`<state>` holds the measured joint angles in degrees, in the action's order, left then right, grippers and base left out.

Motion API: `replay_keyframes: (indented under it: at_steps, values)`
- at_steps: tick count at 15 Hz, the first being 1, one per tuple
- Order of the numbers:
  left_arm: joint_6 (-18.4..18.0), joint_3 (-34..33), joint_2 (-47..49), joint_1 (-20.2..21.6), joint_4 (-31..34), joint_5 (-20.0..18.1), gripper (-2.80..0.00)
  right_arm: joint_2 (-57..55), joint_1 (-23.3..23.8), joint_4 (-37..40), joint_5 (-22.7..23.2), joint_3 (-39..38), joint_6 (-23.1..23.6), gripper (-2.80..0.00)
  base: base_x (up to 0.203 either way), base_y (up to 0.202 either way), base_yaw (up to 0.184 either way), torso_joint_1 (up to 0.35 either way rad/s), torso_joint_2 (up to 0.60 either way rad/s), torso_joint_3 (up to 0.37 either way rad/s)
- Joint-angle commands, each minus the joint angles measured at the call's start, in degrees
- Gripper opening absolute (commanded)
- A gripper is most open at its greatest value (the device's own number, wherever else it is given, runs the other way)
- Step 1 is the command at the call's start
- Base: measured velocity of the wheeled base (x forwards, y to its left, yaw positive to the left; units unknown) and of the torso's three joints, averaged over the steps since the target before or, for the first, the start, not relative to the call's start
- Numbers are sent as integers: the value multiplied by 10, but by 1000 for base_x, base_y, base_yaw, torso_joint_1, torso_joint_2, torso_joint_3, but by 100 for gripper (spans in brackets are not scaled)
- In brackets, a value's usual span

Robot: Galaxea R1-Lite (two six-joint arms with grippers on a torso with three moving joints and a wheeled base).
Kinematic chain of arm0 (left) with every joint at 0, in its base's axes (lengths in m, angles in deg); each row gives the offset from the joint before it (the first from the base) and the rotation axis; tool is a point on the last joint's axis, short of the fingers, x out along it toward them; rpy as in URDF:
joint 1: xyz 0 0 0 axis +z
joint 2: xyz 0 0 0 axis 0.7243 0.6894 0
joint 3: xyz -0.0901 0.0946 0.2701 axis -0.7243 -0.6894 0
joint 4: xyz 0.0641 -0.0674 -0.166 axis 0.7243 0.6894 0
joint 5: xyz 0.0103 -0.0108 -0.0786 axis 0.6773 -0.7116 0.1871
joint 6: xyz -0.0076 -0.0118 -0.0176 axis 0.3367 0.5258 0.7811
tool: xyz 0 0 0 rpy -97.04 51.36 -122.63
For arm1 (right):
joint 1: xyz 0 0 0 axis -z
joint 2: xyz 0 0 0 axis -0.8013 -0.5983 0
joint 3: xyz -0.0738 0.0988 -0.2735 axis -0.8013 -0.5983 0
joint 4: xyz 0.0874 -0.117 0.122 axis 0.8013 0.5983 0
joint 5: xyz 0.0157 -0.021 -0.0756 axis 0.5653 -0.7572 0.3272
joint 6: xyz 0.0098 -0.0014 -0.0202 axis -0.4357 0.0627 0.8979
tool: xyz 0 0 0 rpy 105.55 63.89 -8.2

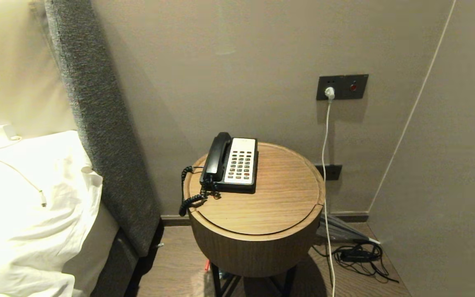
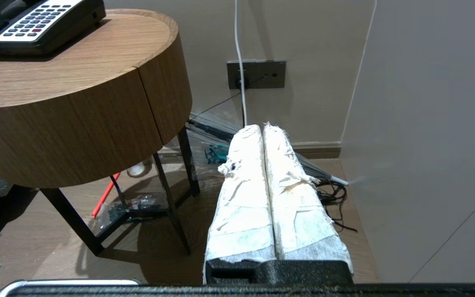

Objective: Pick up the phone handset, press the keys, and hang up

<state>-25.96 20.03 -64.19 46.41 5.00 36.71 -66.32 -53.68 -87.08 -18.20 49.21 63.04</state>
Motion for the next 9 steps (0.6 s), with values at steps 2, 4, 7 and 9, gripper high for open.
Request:
replay_keyframes:
  at_steps: [2, 4, 7, 9]
  values:
    - [-2, 0, 1, 0, 0, 0, -280, -1, 0, 0, 0, 0, 0, -280, 0, 0, 0, 0, 0, 0]
    - [-2, 0, 1, 0, 0, 0, -280, -1, 0, -1, 0, 0, 0, -280, 0, 0, 0, 0, 0, 0]
    - [-2, 0, 1, 0, 0, 0, -280, -1, 0, 0, 0, 0, -1, -280, 0, 0, 0, 0, 0, 0]
    - [-2, 0, 1, 0, 0, 0, -280, -1, 0, 0, 0, 0, -1, -280, 0, 0, 0, 0, 0, 0]
